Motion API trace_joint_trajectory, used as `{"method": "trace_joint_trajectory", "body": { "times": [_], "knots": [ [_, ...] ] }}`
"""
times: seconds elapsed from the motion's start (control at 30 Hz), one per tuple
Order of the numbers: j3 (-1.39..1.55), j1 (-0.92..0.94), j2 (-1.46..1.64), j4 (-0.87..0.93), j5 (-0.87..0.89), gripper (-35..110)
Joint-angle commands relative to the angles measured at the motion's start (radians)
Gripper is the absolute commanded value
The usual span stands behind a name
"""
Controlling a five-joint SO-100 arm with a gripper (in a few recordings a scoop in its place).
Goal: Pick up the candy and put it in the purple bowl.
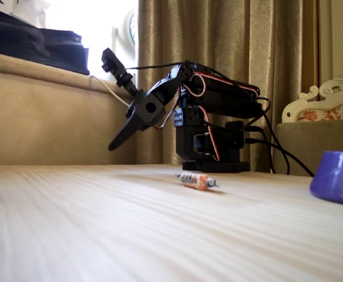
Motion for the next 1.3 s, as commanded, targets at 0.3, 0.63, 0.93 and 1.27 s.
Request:
{"method": "trace_joint_trajectory", "body": {
  "times": [0.3, 0.63, 0.93, 1.27],
  "knots": [
    [-0.169, -0.138, 0.012, -0.103, -0.373, -1],
    [-0.528, -0.482, -0.215, 0.245, -0.604, -1],
    [-0.851, -0.761, -0.770, 0.440, -0.630, 1],
    [-1.040, -0.916, -1.210, 0.311, -0.629, 11]
  ]
}}
